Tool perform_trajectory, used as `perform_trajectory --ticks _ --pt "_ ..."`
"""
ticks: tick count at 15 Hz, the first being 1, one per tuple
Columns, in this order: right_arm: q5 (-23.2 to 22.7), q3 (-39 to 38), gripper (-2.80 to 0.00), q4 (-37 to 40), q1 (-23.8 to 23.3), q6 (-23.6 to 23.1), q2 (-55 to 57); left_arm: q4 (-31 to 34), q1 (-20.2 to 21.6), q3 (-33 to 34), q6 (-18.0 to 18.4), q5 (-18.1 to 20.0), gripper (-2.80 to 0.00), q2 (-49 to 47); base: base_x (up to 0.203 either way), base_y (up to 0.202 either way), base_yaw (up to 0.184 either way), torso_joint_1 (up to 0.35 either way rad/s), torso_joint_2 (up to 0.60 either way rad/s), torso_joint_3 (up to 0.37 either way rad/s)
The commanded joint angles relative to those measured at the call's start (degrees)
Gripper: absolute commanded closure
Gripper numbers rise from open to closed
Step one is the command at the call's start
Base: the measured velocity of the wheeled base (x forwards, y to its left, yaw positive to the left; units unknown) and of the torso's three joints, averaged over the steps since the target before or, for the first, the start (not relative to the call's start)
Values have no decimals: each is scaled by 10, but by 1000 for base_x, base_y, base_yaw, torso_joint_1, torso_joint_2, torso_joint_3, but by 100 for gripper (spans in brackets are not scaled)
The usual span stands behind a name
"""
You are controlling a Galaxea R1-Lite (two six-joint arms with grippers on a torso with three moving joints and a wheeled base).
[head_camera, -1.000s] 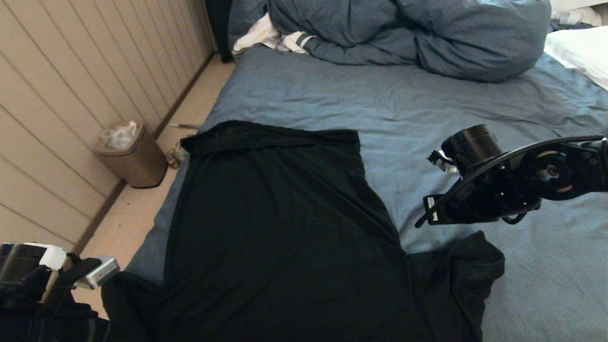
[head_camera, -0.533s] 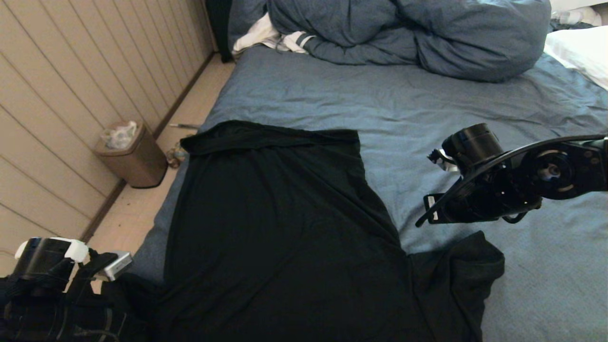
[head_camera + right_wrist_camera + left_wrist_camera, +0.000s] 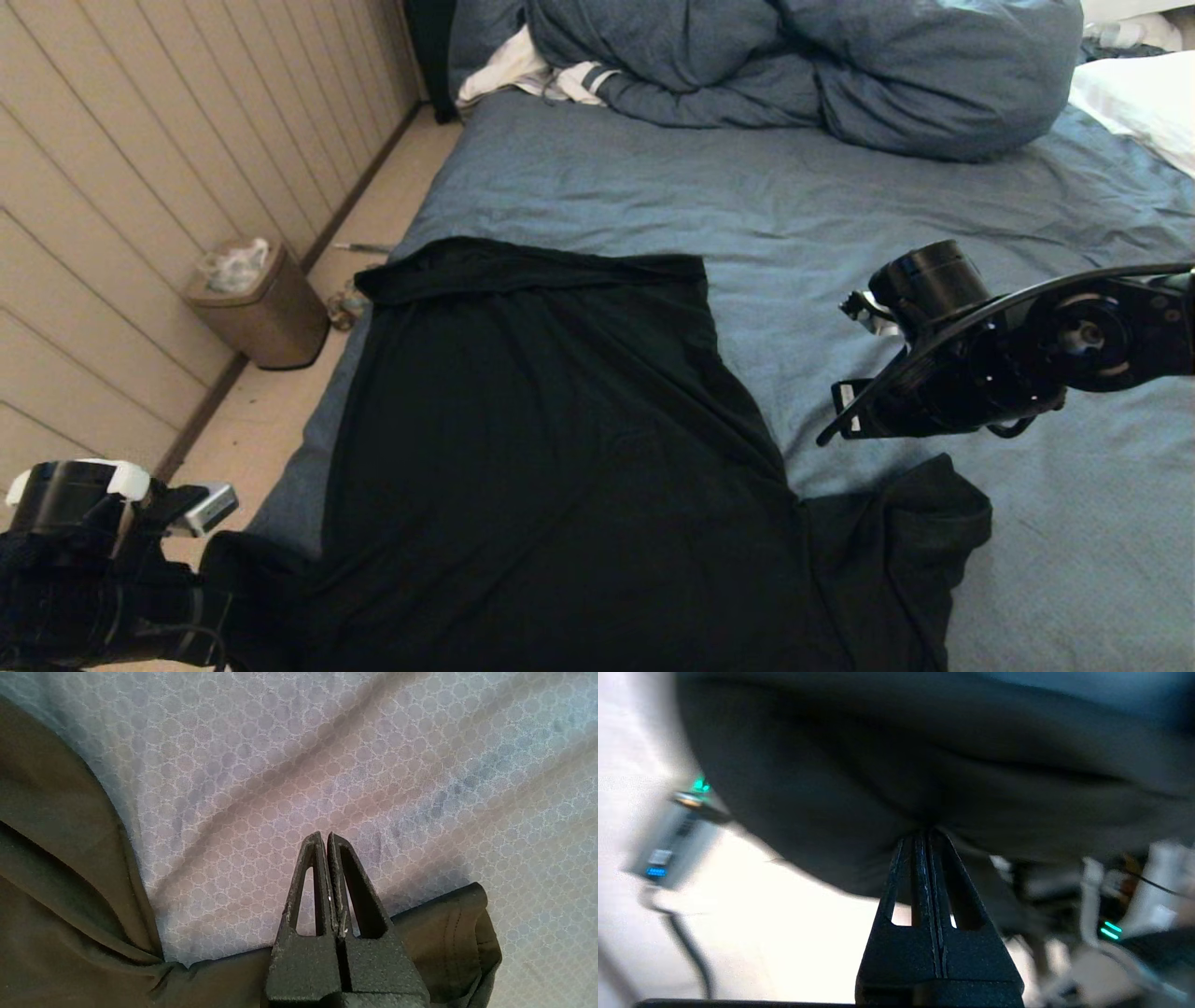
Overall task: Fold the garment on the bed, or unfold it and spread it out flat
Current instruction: Unford the black T-shirt
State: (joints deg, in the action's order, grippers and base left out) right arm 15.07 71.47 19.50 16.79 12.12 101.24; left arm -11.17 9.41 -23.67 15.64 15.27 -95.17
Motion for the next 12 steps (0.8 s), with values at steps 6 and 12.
perform_trajectory --ticks 6,12 --pt "0 3 0 1 4 2 -2 -51 114 -5 52 -11 0 -20 0 0 0 0 0 0" --pt "0 -3 0 1 0 3 -4 -60 131 -20 41 -1 0 32 0 0 0 0 0 0"
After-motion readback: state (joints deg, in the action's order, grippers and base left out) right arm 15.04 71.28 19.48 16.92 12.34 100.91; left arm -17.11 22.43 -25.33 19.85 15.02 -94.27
